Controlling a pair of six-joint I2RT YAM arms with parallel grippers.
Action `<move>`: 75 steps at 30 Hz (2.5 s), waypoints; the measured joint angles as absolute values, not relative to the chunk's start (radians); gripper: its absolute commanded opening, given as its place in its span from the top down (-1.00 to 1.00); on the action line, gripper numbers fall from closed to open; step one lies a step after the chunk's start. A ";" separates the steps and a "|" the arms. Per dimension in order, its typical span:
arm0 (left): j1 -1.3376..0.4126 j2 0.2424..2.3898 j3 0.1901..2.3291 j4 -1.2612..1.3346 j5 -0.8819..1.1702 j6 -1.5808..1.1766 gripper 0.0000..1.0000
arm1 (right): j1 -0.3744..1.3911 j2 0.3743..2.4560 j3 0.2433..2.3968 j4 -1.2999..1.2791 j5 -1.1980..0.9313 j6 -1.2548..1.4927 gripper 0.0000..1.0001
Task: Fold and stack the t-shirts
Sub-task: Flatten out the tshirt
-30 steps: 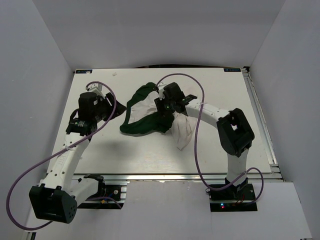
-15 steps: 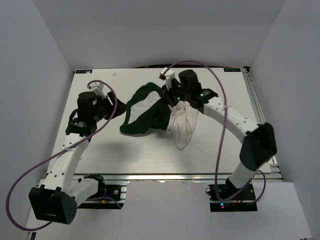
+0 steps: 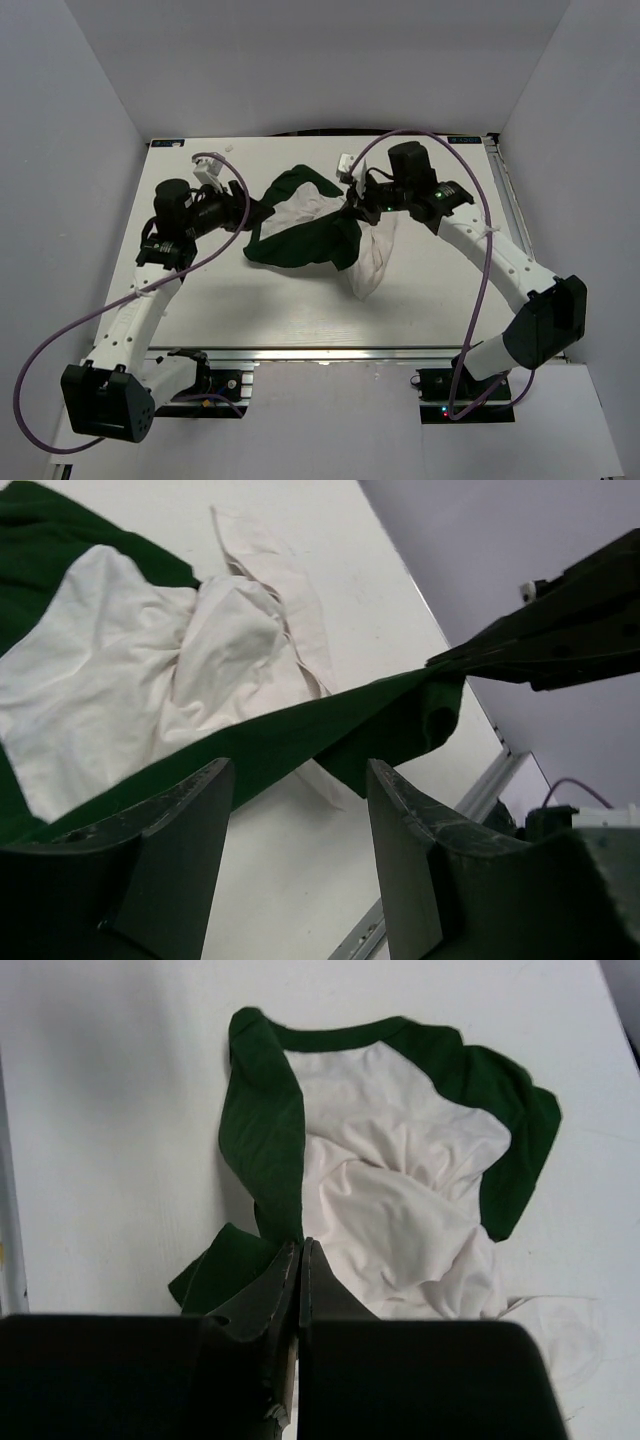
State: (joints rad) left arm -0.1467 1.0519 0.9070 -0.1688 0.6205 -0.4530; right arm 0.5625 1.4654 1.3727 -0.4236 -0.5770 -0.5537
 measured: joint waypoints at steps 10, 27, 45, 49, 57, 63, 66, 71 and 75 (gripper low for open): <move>-0.147 1.095 0.834 -0.089 0.774 -0.420 -0.33 | 0.562 1.367 1.264 -0.646 -0.674 -0.866 1.00; -0.157 1.035 0.699 -0.092 0.839 -0.394 -0.34 | 0.672 1.270 1.061 -0.839 -0.729 -1.115 1.00; -0.305 1.027 0.645 -0.077 0.808 -0.160 -0.36 | 0.754 1.254 0.989 -0.826 -0.738 -1.099 1.00; -0.305 0.998 0.607 -0.080 0.793 -0.163 -0.36 | 0.809 1.254 0.918 -0.802 -0.736 -1.074 1.00; -0.305 0.914 0.564 -0.101 0.757 -0.183 -0.37 | 0.880 1.386 0.916 -0.690 -0.695 -0.973 1.00; -0.305 0.888 0.562 -0.114 0.744 -0.183 -0.38 | 0.905 1.452 0.931 -0.646 -0.661 -0.935 1.00; -0.305 0.892 0.558 -0.114 0.746 -0.175 -0.38 | 0.905 1.434 0.933 -0.647 -0.654 -0.939 1.00; -0.305 0.925 0.554 -0.119 0.764 -0.144 -0.38 | 0.876 1.328 0.951 -0.671 -0.658 -0.967 1.00; -0.306 0.931 0.555 -0.110 0.781 -0.120 -0.38 | 0.788 1.285 1.048 -0.701 -0.688 -0.982 1.00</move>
